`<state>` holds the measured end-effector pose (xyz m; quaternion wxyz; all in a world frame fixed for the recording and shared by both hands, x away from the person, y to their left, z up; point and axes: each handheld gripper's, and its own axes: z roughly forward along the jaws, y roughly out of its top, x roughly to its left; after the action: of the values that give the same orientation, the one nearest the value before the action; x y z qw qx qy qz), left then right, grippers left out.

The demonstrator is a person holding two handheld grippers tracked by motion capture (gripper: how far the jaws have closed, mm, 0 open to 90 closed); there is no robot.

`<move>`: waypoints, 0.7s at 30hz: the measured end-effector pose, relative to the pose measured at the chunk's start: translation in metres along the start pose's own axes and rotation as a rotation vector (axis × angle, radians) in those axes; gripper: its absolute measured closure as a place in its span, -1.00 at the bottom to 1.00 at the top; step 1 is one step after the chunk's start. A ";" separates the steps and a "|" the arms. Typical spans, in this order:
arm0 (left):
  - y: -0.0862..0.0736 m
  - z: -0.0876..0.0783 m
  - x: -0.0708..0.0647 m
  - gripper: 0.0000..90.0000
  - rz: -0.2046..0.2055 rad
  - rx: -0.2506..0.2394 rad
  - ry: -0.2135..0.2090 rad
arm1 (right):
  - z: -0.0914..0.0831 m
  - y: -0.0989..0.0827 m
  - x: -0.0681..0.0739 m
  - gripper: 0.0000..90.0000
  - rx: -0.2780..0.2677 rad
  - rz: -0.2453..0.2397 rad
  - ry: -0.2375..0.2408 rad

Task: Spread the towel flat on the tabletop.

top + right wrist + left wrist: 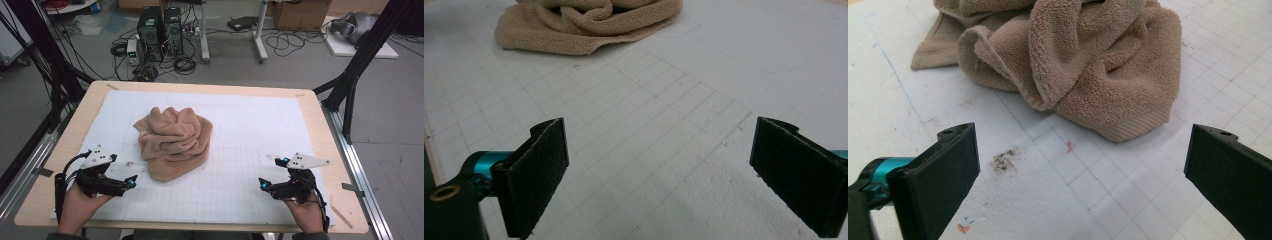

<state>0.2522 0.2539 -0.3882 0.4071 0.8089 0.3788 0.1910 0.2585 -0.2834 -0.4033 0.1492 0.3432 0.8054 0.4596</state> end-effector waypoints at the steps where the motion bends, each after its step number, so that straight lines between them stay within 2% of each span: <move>1: 0.000 -0.001 0.000 -0.96 0.004 0.001 0.000 | 0.000 0.001 0.001 -0.82 0.000 -0.003 0.001; 11: 0.001 0.000 -0.001 -0.96 0.013 -0.007 -0.012 | -0.001 0.003 0.001 -0.82 0.005 -0.006 0.003; 17: 0.005 0.002 0.000 -0.96 0.005 -0.010 -0.029 | 0.007 0.011 -0.001 -0.82 0.002 -0.011 0.014; 21: 0.008 0.004 -0.001 -0.96 0.016 -0.004 -0.031 | 0.017 0.023 -0.004 -0.82 0.002 -0.020 0.036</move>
<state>0.2575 0.2476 -0.3840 0.4129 0.8140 0.3655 0.1825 0.2804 -0.2678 -0.3935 0.1389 0.3269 0.8118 0.4635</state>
